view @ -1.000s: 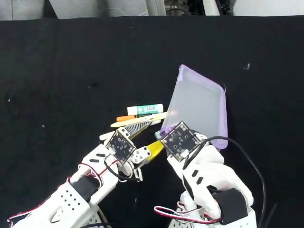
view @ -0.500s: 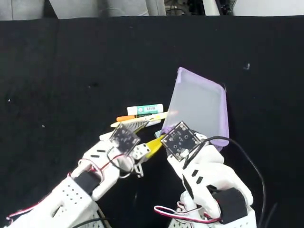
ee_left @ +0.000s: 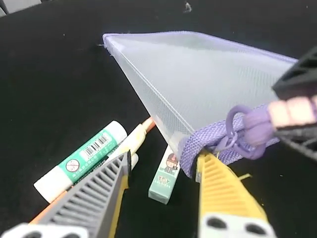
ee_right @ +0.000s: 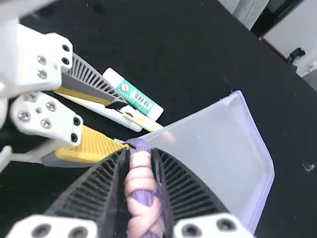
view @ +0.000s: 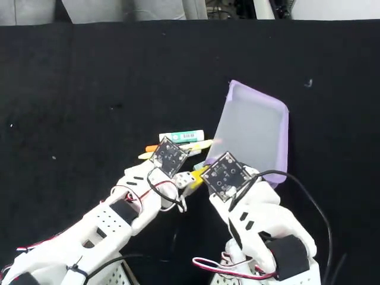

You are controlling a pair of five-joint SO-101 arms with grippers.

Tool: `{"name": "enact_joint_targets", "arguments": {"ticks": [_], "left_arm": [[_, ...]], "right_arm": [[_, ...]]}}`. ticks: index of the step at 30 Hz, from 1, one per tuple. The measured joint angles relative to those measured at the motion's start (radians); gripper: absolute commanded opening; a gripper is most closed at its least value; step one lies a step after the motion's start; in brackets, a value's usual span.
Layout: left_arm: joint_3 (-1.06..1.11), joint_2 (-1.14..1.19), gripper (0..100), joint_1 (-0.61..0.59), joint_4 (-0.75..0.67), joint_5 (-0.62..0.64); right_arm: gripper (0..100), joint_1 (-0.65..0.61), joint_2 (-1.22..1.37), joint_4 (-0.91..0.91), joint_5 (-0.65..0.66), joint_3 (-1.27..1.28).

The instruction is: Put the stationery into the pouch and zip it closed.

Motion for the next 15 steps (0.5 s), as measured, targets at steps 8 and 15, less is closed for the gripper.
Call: {"name": "enact_joint_targets", "arguments": {"ticks": [8,15], "left_arm": [[0.000,0.002,5,0.002,-0.015,0.000],[0.000,0.000,3,0.003,-0.025,0.000]], "right_arm": [[1.1,-0.002,0.000,0.000,0.000,0.000],[1.1,-0.005,0.000,0.000,0.000,0.000]]}}
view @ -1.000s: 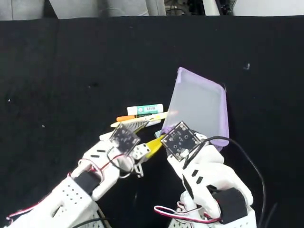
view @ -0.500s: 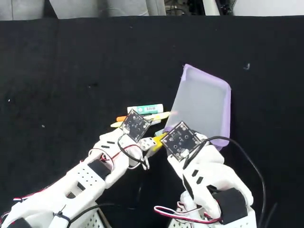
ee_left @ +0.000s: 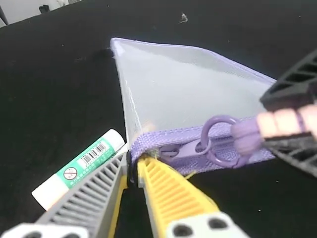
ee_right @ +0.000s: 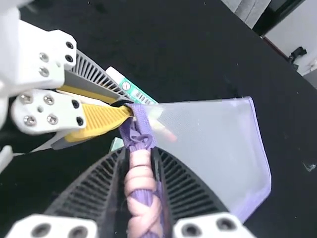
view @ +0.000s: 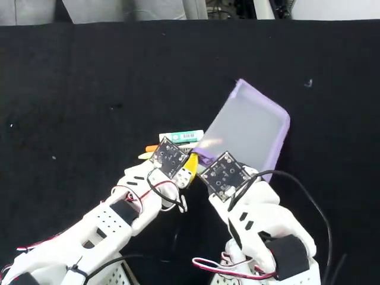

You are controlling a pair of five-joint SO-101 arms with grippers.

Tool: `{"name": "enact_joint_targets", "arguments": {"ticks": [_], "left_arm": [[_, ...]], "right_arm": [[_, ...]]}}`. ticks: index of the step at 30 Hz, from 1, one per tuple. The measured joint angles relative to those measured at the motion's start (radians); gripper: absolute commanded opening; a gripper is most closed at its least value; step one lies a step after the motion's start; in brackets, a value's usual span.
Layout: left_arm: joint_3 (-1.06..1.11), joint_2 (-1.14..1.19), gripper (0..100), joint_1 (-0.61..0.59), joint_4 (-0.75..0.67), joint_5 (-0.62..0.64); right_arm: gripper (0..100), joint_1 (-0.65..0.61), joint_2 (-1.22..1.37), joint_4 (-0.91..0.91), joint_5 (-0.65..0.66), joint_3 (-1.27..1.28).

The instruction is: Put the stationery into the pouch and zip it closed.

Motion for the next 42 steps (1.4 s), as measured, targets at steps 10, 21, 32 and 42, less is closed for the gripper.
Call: {"name": "enact_joint_targets", "arguments": {"ticks": [10,21,32,42], "left_arm": [[0.000,0.000,3,-0.025,0.000,0.000],[-0.002,0.000,3,-0.044,-0.006,0.000],[0.002,0.003,3,-0.141,0.002,0.003],[0.002,0.003,3,-0.141,0.002,0.003]], "right_arm": [[1.1,0.141,0.000,0.005,0.049,0.003],[1.1,0.250,0.000,0.018,0.104,0.003],[1.1,0.413,-0.012,0.071,0.196,0.003],[13.9,0.466,-0.012,0.087,0.212,0.002]]}}
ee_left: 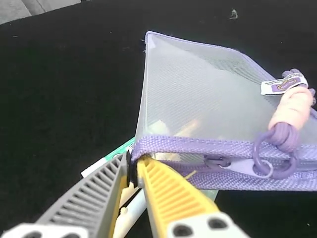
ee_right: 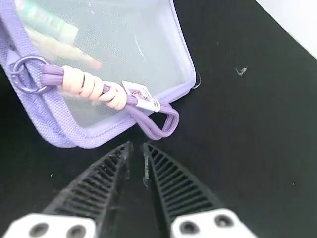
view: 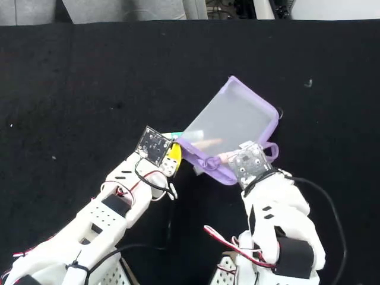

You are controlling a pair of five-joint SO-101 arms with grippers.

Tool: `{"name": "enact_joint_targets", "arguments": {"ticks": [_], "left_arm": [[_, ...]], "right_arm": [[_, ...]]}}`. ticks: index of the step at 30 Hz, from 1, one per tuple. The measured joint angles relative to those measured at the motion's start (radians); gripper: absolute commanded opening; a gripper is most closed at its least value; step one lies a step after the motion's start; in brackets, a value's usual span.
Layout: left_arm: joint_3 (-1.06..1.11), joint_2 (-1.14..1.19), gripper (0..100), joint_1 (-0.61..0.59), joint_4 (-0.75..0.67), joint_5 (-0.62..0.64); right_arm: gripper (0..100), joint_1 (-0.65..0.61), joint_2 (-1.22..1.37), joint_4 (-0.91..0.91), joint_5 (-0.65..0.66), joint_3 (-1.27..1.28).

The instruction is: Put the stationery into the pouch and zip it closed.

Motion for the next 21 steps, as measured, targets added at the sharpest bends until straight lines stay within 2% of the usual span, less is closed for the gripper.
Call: {"name": "enact_joint_targets", "arguments": {"ticks": [3,5,8,10,16,21], "left_arm": [[0.000,0.000,3,0.000,0.000,0.000],[0.000,0.000,3,0.000,0.000,0.000],[0.000,0.000,3,0.000,0.000,0.000],[0.000,0.000,3,0.000,0.000,0.000],[0.000,0.000,3,0.000,0.000,0.000],[0.000,0.000,3,0.000,0.000,0.000]], "right_arm": [[26.6,0.000,0.000,-0.055,0.000,0.021],[30.6,0.000,0.000,-0.117,0.000,0.057],[28.9,-0.006,0.002,-0.161,0.000,0.068],[27.0,-0.058,0.041,-0.160,0.000,0.064],[26.1,-0.189,0.298,-0.137,0.002,-0.086],[26.1,-0.201,0.534,-0.137,0.103,-0.204]]}}
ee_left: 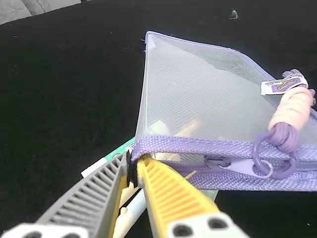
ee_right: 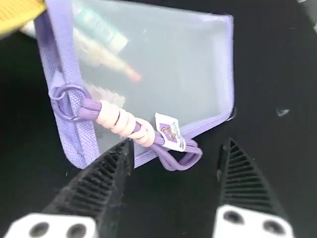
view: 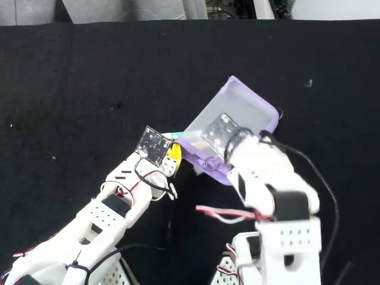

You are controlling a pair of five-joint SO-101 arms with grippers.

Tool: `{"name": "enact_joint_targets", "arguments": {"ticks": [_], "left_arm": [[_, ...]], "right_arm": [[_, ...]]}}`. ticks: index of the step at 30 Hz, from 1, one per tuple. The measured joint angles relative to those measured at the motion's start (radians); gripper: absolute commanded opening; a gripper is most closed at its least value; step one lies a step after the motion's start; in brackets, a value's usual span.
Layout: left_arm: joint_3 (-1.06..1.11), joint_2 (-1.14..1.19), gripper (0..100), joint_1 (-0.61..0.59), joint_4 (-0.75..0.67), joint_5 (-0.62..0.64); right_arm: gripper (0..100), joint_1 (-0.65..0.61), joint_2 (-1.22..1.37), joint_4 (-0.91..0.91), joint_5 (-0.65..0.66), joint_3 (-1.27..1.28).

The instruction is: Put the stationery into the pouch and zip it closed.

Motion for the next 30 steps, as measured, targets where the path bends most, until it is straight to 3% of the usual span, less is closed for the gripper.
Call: {"name": "enact_joint_targets", "arguments": {"ticks": [15,30], "left_arm": [[0.000,0.000,3,0.000,0.000,0.000],[0.000,0.000,3,0.000,0.000,0.000]], "right_arm": [[25.9,-0.021,0.321,0.026,0.258,-0.087],[22.1,-0.091,0.516,-0.153,0.275,-0.091]]}}
